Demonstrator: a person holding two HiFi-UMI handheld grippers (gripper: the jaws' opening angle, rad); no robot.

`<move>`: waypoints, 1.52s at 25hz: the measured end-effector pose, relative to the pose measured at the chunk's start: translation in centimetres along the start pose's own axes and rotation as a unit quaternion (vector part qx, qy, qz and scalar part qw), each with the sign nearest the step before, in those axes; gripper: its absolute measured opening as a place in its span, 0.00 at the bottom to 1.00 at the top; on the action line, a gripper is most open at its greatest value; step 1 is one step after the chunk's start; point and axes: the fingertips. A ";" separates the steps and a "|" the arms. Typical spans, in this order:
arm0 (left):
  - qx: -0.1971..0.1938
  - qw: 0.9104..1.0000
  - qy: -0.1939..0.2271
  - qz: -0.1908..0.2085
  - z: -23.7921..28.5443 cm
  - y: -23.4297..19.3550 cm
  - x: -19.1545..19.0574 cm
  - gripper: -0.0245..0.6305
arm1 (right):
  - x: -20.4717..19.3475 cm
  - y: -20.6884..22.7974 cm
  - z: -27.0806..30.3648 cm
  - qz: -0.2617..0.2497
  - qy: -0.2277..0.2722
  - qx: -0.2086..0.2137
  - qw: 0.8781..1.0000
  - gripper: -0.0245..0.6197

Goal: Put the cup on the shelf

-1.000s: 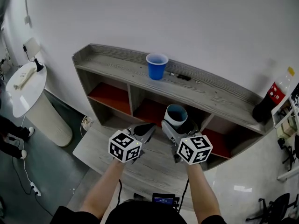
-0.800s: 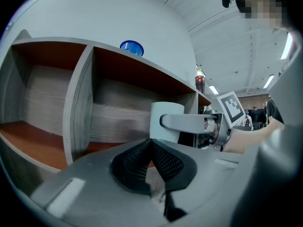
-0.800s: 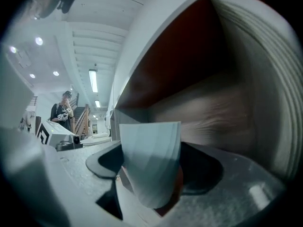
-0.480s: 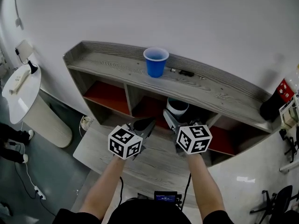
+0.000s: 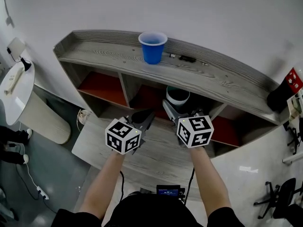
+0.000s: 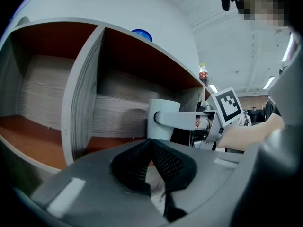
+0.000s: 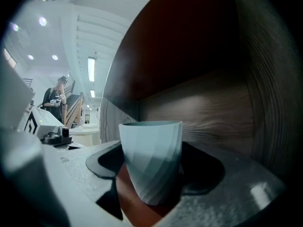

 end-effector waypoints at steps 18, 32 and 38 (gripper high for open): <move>0.007 1.000 -0.001 0.003 -1.0 1.7 -0.6 0.04 | 0.9 0.2 -2.5 -0.010 0.013 -0.021 1.000 0.66; 0.007 0.999 0.016 0.027 -3.5 5.2 -0.6 0.04 | 3.1 -4.4 -9.7 -0.032 0.067 0.045 0.996 0.47; -0.005 0.999 0.025 0.023 -4.4 7.7 -2.3 0.04 | 0.5 -4.2 -13.8 -0.001 0.055 0.053 0.997 0.05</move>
Point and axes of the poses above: the fingertips, and each gripper's own axes: z forward along the fingers, y to its right, x out of its top, and after that the axes turned 8 degrees about -z, right-handed
